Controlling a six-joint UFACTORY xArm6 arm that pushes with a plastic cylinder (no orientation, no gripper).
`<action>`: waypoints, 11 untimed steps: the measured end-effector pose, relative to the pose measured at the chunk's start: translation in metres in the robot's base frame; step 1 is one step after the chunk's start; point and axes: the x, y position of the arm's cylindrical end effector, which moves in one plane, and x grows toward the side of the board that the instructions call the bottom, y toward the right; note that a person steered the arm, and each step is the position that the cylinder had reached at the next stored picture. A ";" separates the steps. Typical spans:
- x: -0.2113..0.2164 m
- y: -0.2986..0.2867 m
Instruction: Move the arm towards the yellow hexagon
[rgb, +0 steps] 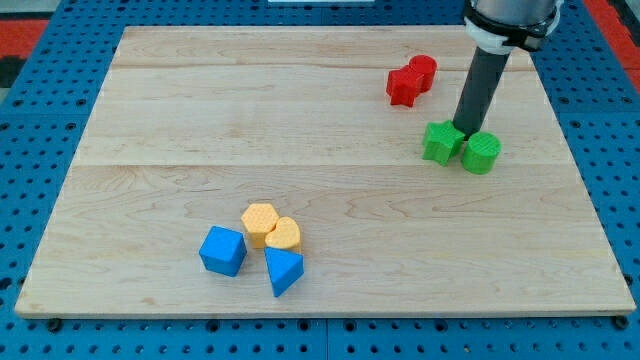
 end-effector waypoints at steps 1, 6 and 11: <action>-0.007 -0.014; -0.012 -0.139; 0.088 -0.176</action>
